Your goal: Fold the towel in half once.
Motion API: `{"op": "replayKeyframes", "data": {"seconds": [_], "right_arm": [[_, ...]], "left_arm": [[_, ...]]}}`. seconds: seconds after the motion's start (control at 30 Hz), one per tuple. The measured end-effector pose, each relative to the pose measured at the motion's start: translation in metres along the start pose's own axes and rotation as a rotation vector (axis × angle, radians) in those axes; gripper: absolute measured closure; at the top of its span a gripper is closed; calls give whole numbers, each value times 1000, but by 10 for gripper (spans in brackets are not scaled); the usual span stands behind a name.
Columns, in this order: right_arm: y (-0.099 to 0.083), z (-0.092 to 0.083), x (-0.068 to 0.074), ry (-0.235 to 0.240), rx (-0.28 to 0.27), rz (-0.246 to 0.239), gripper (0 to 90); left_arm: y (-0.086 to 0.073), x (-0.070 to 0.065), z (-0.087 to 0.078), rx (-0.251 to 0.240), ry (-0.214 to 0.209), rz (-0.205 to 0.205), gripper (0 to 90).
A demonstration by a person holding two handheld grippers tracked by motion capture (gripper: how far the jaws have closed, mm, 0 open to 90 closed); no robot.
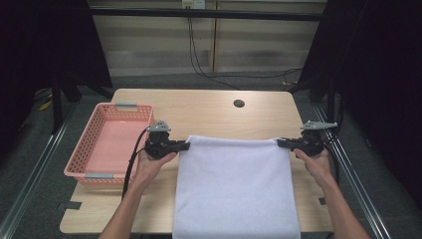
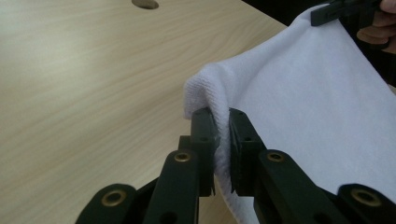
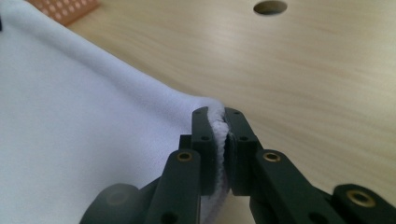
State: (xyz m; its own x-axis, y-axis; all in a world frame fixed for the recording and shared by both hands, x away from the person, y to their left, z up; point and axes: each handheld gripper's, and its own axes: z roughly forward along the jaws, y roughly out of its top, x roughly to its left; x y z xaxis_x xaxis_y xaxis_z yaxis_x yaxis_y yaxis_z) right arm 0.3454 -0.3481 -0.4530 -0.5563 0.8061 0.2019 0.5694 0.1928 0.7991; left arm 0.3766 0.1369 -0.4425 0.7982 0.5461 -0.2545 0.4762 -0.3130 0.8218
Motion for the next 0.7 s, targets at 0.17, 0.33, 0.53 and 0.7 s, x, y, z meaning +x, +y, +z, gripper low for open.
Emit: {"op": "replayKeyframes", "data": {"seconds": [0.17,0.33,0.53,0.7], "right_arm": [[16,-7,-2,-19,-41,-6,843],[31,-4,-4,-17,-84,-2,847],[47,6,-11,-45,-76,3,849],[65,5,-16,-66,-72,-5,850]], "left_arm": [[17,6,-3,-20,15,8,825],[31,17,-3,-47,36,-12,825],[42,27,-2,-66,81,-11,826],[50,35,-1,-71,95,-11,826]]}}
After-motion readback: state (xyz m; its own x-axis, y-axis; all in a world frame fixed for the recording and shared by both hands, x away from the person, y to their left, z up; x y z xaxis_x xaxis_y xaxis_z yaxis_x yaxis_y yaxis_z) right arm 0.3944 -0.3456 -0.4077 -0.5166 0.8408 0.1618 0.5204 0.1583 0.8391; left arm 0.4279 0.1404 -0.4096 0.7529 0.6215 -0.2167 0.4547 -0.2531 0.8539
